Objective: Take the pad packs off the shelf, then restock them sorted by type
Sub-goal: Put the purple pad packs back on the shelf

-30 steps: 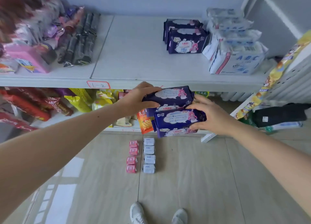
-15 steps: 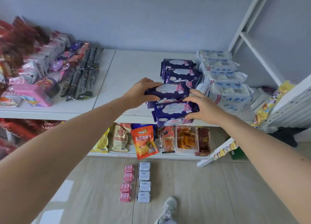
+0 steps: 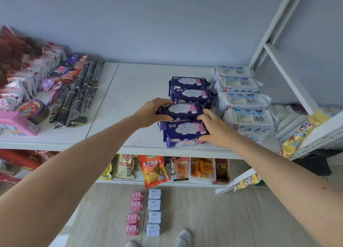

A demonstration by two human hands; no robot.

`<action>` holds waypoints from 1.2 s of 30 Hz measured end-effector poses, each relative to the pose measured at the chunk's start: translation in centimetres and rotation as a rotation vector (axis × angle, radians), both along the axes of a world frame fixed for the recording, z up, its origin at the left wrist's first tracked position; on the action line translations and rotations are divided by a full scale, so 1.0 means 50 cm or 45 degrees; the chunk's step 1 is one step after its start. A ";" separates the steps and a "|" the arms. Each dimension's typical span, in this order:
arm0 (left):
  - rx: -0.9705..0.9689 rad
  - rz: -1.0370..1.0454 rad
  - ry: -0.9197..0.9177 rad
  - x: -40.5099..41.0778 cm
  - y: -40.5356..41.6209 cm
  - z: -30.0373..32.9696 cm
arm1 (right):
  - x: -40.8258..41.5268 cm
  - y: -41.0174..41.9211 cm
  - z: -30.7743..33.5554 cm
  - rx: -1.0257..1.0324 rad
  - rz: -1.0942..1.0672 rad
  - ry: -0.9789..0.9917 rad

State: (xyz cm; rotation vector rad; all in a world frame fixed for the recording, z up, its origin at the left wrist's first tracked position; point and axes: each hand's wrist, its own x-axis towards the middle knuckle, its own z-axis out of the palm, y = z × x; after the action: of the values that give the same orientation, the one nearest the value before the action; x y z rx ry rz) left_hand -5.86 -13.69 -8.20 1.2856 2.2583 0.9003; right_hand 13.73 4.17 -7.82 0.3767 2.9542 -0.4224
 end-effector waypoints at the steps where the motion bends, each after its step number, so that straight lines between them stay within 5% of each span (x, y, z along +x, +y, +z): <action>1: 0.003 0.007 -0.023 0.000 0.000 -0.006 | 0.001 -0.003 0.003 0.016 -0.020 -0.004; 9: -0.015 0.107 -0.099 -0.006 -0.014 -0.014 | -0.028 -0.059 0.026 0.496 0.230 0.044; 15: -0.063 0.178 -0.496 0.004 -0.021 -0.025 | -0.058 -0.078 0.003 0.502 0.261 -0.032; 20: -0.040 0.081 -0.594 0.019 0.010 -0.018 | -0.030 -0.063 0.000 0.564 0.164 -0.013; 24: -0.015 0.019 -0.487 0.031 0.037 -0.014 | -0.026 -0.042 0.001 0.566 0.083 -0.035; 30: -0.030 0.293 -0.109 -0.006 0.067 -0.025 | -0.041 -0.024 -0.005 0.612 0.097 -0.085; 36: -0.109 0.225 -0.135 -0.061 0.151 0.002 | -0.049 -0.012 -0.015 0.593 0.125 -0.093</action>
State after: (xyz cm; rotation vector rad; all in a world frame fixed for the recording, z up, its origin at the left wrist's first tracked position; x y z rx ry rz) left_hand -8.89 -6.15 -8.11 0.9907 2.3262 0.8987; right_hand 11.28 3.57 -8.56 0.2816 2.9568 0.2924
